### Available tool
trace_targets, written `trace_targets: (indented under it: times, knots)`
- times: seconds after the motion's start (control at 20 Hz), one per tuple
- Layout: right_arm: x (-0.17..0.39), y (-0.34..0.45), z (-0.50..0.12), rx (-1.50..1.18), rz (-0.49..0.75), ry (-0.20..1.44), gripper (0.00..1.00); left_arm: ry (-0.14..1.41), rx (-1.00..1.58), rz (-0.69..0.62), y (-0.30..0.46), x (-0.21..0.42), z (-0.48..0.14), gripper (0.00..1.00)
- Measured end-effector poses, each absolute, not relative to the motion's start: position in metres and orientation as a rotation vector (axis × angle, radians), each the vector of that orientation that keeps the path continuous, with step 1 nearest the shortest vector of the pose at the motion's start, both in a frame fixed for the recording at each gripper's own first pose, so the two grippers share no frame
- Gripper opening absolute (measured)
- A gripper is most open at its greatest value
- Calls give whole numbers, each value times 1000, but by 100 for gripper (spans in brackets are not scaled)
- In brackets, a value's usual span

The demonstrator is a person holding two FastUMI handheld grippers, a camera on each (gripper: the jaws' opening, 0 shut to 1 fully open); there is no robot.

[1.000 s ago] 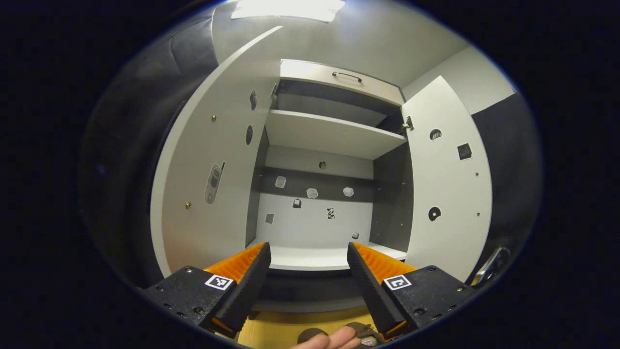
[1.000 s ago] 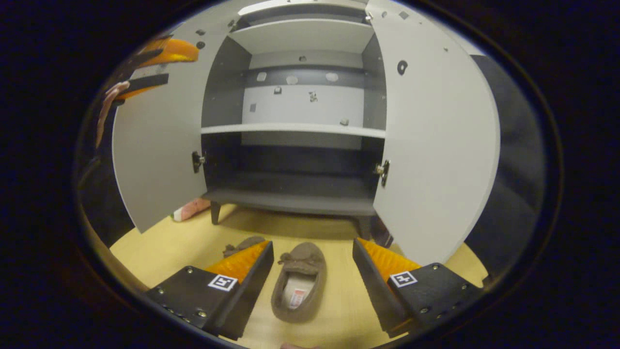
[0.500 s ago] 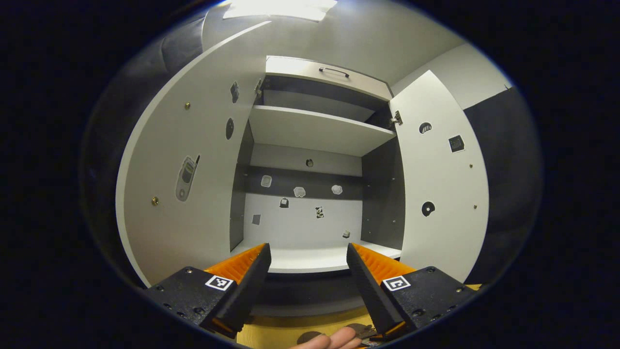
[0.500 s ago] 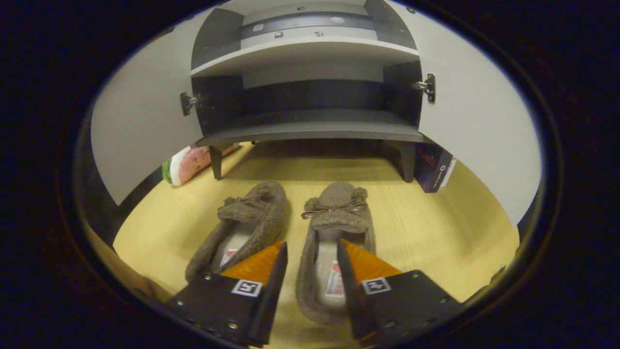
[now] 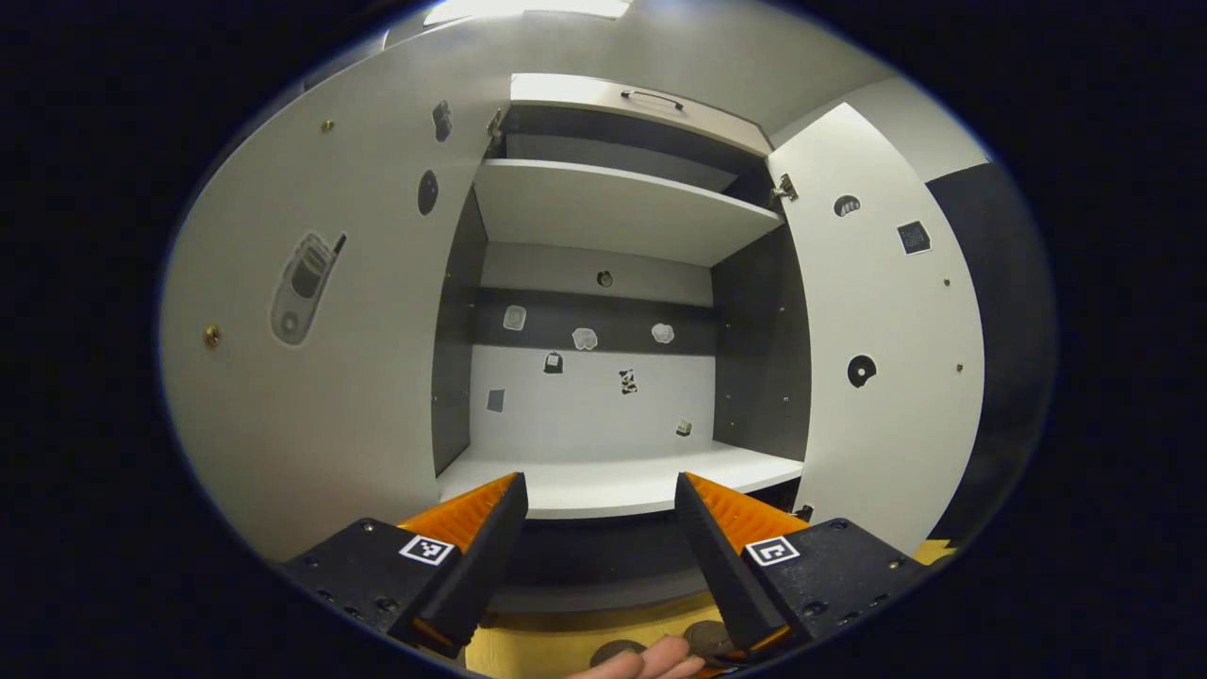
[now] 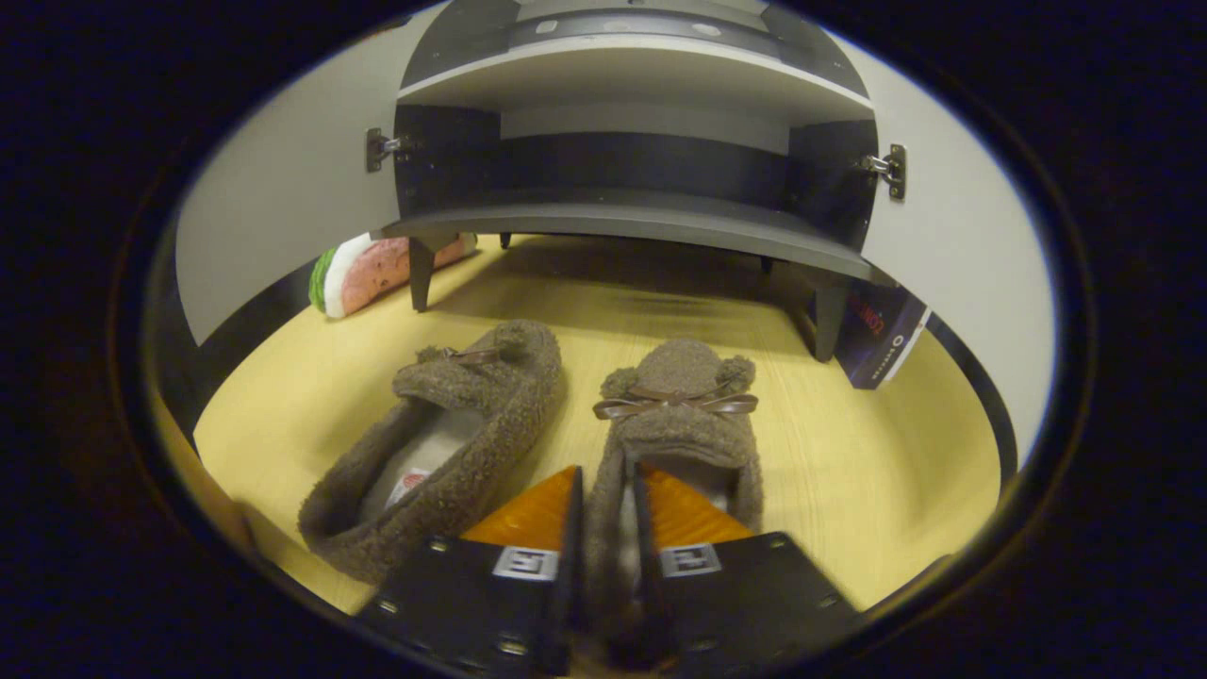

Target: Grab one shoe with the right hand and put it into the shoe cabinet, grab the other shoe with the left hand and put it into the shoe cabinet; then close the right door with the right hand and the left door with the left hand.

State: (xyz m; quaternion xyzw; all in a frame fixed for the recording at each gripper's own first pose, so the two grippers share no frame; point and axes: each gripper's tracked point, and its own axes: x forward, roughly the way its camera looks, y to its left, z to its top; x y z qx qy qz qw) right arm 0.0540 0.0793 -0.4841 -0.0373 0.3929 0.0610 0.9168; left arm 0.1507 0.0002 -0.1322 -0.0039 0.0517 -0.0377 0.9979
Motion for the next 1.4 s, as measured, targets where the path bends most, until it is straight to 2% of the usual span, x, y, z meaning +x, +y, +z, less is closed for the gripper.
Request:
trace_targets:
  times: [0.05,0.1,0.2,0.6,1.1,1.4]
  knots:
    - [53,83,-487,-73,135,819,8,124,-7,-87,-3,153,-140,96]
    - [56,83,-485,-67,152,807,12,142,-9,-100,-6,156,-145,96]
    - [54,84,-481,-15,168,808,1,162,-10,-104,-7,161,-152,96]
    - [66,84,-408,65,234,643,1,166,9,-51,13,170,-156,97]
    - [111,77,-194,-80,207,279,0,160,8,-48,19,169,-152,96]
    - [150,98,-98,-148,231,155,1,156,-13,-49,27,166,-148,96]
